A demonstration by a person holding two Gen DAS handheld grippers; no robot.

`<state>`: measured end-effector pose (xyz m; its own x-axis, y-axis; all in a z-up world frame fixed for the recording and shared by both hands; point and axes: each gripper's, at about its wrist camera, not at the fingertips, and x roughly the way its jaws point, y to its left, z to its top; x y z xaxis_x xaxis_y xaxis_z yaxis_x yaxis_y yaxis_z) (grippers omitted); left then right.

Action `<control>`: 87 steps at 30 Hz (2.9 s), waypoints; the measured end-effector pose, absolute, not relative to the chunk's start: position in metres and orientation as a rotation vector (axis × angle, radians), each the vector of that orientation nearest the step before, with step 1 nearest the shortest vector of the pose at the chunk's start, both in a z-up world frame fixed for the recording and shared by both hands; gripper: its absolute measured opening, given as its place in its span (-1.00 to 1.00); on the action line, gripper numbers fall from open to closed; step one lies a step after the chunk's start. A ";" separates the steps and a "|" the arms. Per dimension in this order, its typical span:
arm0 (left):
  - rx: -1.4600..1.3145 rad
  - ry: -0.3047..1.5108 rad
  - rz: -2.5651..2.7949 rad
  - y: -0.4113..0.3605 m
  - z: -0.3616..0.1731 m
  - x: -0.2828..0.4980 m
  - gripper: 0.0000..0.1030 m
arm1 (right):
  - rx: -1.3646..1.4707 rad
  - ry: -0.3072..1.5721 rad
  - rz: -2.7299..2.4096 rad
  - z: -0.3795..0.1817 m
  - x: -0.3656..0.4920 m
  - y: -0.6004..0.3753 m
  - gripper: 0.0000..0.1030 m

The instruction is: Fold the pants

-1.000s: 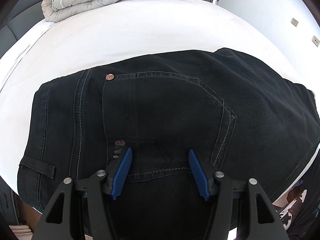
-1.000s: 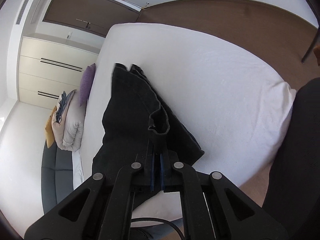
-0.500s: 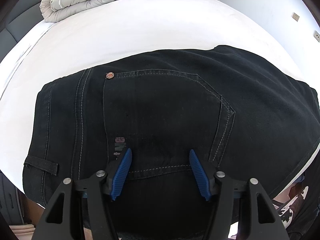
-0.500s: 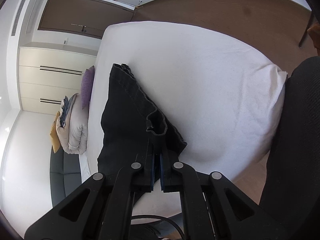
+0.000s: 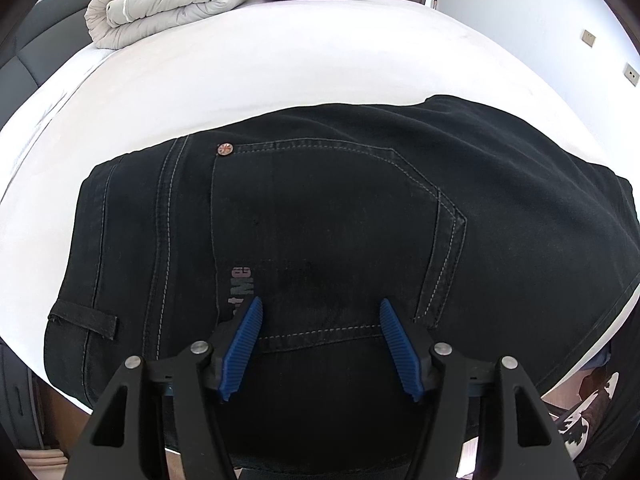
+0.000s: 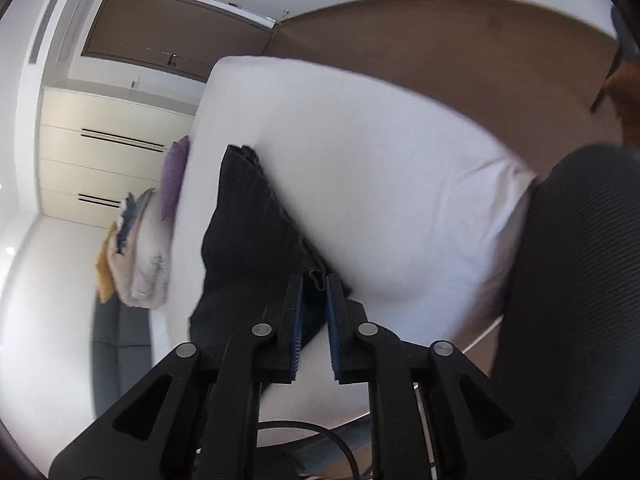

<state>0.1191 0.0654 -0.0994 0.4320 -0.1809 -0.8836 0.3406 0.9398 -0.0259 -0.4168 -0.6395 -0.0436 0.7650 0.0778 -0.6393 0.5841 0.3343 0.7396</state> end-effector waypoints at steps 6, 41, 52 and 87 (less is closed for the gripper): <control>0.143 1.053 -0.329 0.073 -0.106 0.118 0.32 | 1.100 0.596 -0.181 0.004 -0.402 -0.614 0.46; 0.128 1.026 -0.327 0.081 -0.113 0.108 0.33 | 1.366 1.042 0.294 -0.119 -0.231 -0.436 -0.82; 0.148 1.035 -0.340 0.076 -0.112 0.108 0.33 | 1.302 1.069 0.272 -0.124 -0.250 -0.439 -0.96; 0.115 0.996 -0.505 -0.037 -0.120 0.128 0.30 | 1.421 0.579 -0.027 -0.116 -0.217 -0.589 -1.00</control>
<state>0.1283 -0.0368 -0.1204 0.4394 -0.3540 -0.8256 0.4568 0.8794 -0.1340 -0.2168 -0.5891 -0.1164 0.8627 0.3189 -0.3926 0.3542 0.1732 0.9190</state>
